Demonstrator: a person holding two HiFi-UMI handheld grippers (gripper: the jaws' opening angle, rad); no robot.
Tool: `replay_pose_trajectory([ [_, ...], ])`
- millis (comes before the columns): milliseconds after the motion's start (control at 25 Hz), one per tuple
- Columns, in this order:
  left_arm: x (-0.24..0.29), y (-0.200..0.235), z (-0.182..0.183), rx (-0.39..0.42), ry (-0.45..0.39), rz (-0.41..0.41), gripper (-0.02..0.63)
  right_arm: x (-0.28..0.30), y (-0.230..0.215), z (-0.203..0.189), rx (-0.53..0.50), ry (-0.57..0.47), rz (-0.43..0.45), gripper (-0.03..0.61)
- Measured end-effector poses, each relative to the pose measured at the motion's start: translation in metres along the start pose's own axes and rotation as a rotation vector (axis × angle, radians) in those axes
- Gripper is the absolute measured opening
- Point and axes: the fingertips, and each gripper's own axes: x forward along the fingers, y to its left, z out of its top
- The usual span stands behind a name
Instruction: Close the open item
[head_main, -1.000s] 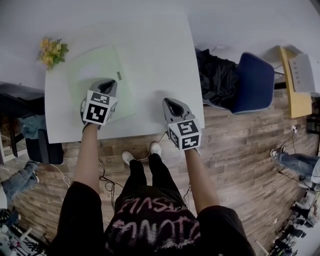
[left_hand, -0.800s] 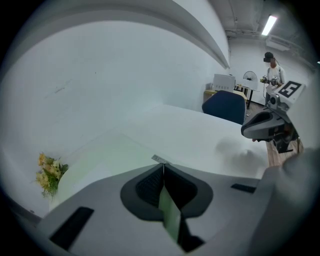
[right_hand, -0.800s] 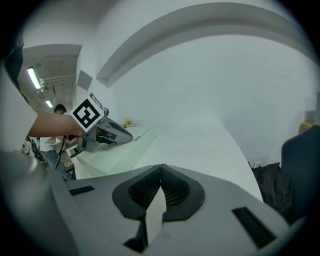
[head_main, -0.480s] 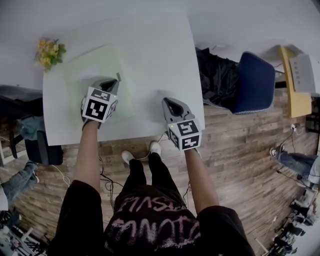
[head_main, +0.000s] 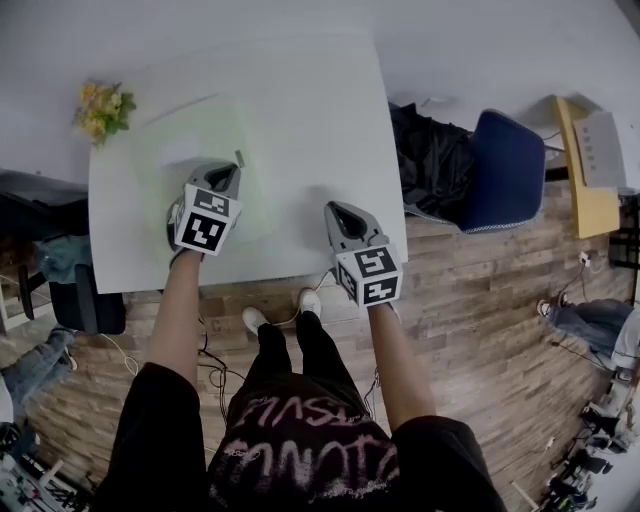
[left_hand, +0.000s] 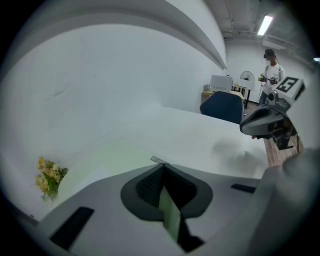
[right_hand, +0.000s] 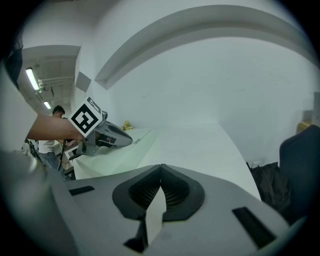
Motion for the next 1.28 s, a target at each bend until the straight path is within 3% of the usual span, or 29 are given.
replay_pose_trajectory([
  [120, -0.006, -0.002, 0.006, 0.023, -0.036, 0.010, 0.005, -0.001, 0.002, 0.003, -0.003, -0.008, 0.001, 0.012],
  [560, -0.064, 0.011, 0.015, -0.125, -0.191, 0.085, 0.005, -0.011, 0.018, 0.023, -0.022, -0.054, 0.011, 0.012],
  [880, -0.107, 0.010, -0.002, -0.185, -0.237, 0.138, 0.005, -0.024, 0.044, 0.047, -0.063, -0.105, 0.033, 0.012],
  [1280, -0.181, 0.023, -0.016, -0.239, -0.316, 0.279, 0.003, -0.043, 0.073, 0.083, -0.107, -0.170, 0.059, 0.011],
])
